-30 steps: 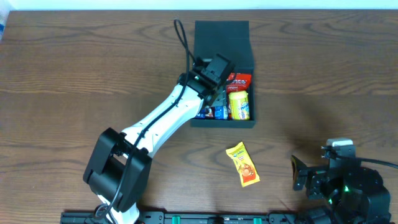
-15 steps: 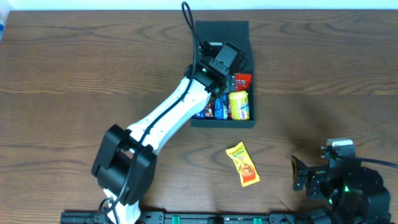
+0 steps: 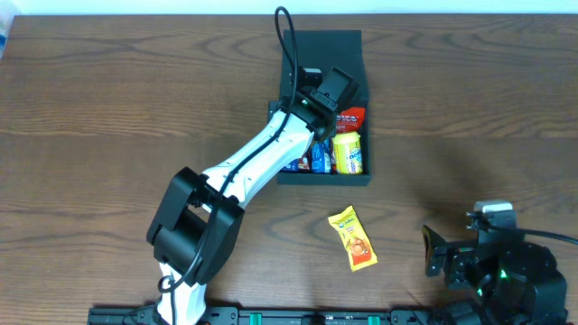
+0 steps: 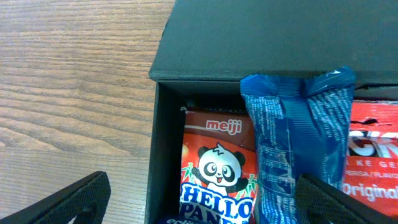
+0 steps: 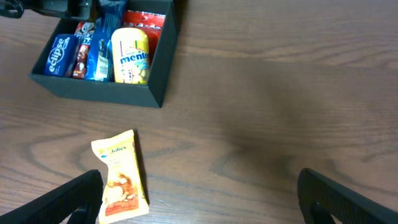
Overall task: Pack container
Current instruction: 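Lower the Eclipse tin into the green box's left side and release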
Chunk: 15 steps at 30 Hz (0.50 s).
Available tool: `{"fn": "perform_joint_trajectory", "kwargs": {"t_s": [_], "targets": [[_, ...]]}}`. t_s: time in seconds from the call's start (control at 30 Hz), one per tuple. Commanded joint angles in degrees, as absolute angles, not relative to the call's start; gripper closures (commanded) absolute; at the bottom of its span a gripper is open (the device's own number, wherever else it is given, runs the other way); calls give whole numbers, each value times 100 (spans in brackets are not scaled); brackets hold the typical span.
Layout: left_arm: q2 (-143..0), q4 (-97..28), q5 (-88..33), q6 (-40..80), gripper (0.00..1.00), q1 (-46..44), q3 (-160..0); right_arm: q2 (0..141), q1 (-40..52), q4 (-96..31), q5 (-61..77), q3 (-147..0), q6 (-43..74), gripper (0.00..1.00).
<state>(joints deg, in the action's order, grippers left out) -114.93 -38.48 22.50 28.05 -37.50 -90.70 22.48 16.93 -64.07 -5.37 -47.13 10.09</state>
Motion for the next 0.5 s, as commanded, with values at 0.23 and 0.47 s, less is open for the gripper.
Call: {"fn": "perform_joint_trajectory", "kwargs": {"t_s": [0.23, 0.47], "targets": [[-11793, -3852, 2399, 2742, 4, -3719, -9214, 2239, 1651, -6414, -534, -4707, 1068, 1], [-11933, -3898, 2394, 2742, 4, -3723, -9214, 2239, 1651, -6414, -534, -4707, 1068, 1]]}}
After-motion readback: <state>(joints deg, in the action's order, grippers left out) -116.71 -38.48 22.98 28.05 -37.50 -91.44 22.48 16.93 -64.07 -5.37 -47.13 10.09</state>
